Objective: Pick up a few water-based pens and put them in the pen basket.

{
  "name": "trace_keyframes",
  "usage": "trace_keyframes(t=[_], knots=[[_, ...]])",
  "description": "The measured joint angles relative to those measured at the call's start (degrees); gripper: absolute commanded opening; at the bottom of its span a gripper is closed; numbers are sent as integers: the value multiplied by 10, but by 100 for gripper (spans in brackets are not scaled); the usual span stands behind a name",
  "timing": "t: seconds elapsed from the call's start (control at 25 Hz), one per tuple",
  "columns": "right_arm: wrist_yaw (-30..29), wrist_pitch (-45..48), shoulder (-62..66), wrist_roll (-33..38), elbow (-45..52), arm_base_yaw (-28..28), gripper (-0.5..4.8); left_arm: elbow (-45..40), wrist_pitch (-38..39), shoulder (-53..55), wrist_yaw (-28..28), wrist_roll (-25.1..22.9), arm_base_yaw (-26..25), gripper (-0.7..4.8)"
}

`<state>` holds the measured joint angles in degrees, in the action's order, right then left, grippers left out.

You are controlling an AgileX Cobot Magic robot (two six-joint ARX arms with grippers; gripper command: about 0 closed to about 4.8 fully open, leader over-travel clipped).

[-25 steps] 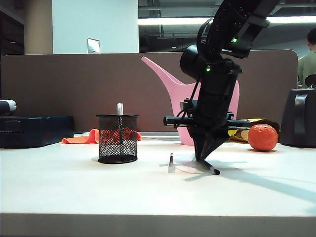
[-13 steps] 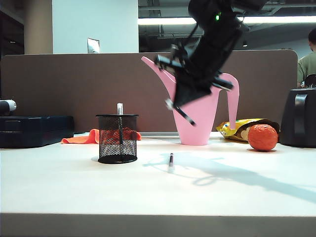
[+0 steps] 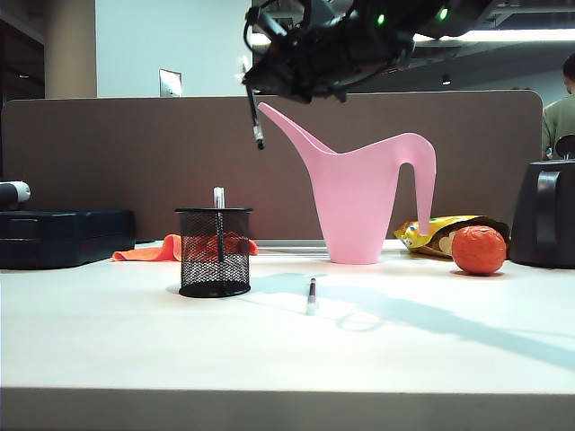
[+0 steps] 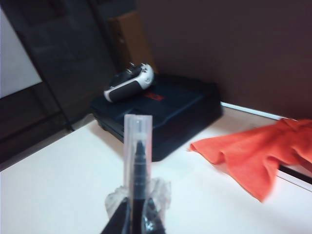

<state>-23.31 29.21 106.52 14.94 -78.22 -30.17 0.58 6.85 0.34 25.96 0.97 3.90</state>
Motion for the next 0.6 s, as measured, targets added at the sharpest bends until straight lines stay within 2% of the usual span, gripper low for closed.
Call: trace_keyframes(t=[0.28,0.6], knots=[[-21,111,91,5,0,-2,-8,0,0,0,0,0,0,-4],[-19,171,132,17,0,-5,-8,0,0,0,0,0,0,-4]])
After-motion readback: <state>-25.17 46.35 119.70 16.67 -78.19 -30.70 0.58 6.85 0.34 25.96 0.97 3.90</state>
